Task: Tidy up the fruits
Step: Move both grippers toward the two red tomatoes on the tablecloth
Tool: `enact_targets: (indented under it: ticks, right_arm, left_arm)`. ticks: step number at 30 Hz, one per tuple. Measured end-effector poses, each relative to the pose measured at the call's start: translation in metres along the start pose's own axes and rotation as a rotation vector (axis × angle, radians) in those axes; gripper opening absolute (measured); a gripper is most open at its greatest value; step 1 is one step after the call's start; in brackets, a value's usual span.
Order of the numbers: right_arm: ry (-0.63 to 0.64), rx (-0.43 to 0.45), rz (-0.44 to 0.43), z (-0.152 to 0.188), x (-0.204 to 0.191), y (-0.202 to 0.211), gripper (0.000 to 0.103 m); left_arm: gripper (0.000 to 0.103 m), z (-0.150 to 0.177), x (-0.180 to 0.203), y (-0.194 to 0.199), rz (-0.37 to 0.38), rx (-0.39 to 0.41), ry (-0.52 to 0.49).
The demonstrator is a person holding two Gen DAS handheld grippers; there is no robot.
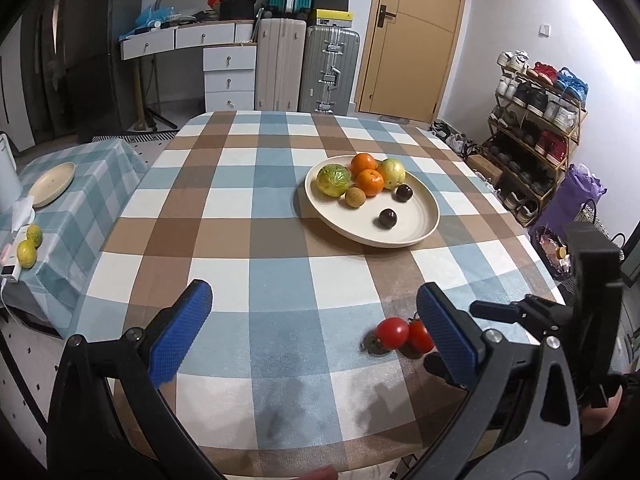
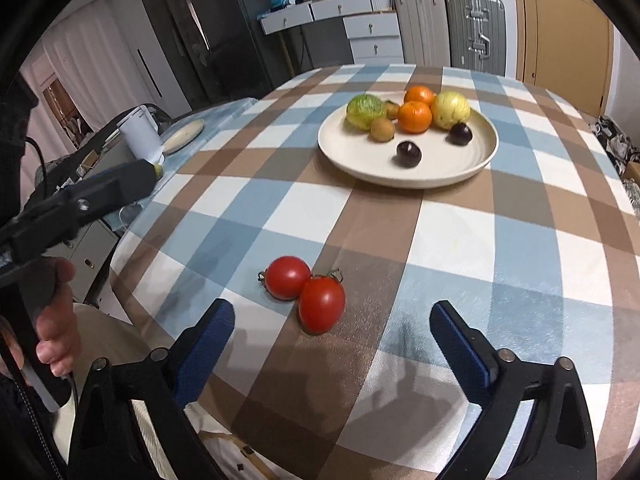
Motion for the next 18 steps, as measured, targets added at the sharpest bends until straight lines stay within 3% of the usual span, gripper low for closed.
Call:
enact_targets:
  ticks: [2, 7, 10, 12, 15, 18]
  right_arm:
    - [0.001, -0.011, -0.002, 0.0, 0.0, -0.004, 0.088]
    - [0.001, -0.009, -0.013, -0.001, -0.001, -0.007, 0.084]
    - [0.009, -0.022, -0.031, 0.0, -0.004, -0.011, 0.072]
    - [0.022, -0.035, -0.036, 0.001, -0.007, -0.015, 0.069]
    - [0.038, -0.054, -0.04, 0.003, -0.011, -0.02, 0.053]
    - [0.057, -0.063, -0.036, 0.003, -0.015, -0.023, 0.046]
  left_arm:
    - [0.102, 0.0, 0.0, 0.0, 0.004, -0.005, 0.003]
    - [0.102, 0.001, 0.0, -0.004, 0.011, -0.025, 0.013]
    - [0.102, 0.002, 0.001, -0.005, 0.013, -0.029, 0.013]
    - [0.102, 0.002, 0.0, -0.005, 0.013, -0.028, 0.014]
    - [0.102, 0.002, 0.0, -0.005, 0.013, -0.03, 0.015]
    - [0.102, 0.002, 0.0, -0.005, 0.012, -0.029, 0.015]
Point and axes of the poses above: each gripper's, at about its wrist camera, not at the fingertips, and y roughly against the way its jaws point, x to its right, z to its underside, the point moved 9 cm from there along -y, roughly the way its jaws point, and after that the axes turned 15 degrees about y, right-handed, at the moved point
